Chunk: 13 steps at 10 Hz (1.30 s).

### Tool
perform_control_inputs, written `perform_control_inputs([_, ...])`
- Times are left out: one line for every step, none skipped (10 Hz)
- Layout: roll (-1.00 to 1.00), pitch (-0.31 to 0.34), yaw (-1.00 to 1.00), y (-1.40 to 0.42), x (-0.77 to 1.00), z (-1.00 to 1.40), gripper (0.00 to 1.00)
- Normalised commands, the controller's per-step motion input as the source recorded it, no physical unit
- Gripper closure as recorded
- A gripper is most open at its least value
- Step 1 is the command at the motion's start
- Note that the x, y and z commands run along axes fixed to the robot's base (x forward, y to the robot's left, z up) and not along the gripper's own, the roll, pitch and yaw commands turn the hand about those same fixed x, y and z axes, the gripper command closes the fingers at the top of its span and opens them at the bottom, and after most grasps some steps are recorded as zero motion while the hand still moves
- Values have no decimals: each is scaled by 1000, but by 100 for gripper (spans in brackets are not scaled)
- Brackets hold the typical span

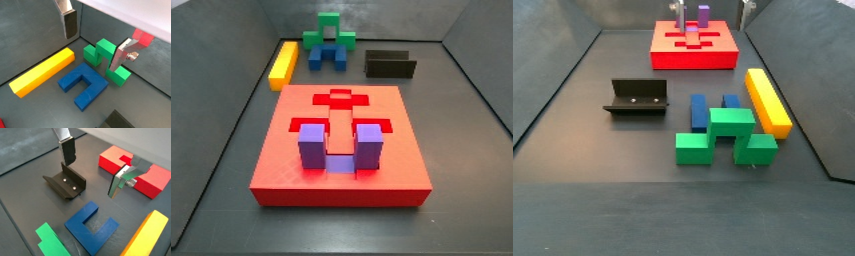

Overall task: Pick up the blue object. Move up. Place the blue object on the fixture. Regrasp the blue object. Move to above the board. Insert the blue object.
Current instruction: Pick up the blue object.

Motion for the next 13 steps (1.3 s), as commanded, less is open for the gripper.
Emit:
perform_control_inputs([11, -4, 0, -14, 0, -140, 0])
perform_control_inputs([0, -16, 0, -149, 89, -194, 0])
perform_control_inputs([0, -21, 0, -371, 174, -297, 0])
perform_control_inputs([0, -29, 0, -374, 163, -303, 0])
perform_control_inputs([13, -43, 0, -277, 109, -323, 0])
perform_control_inputs([0, -71, 0, -126, 83, -397, 0])
perform_control_inputs([0, -76, 0, 0, 114, -397, 0])
perform_control_inputs([0, -67, 0, 0, 317, -329, 0])
perform_control_inputs([0, -50, 0, 0, 417, -263, 0])
perform_control_inputs([0, -30, 20, 0, 420, -280, 0])
perform_control_inputs([0, -20, 0, 0, 291, -283, 0])
perform_control_inputs([53, -6, 0, 0, 149, -309, 0])
perform_control_inputs([66, -16, 37, -154, 143, -360, 0])
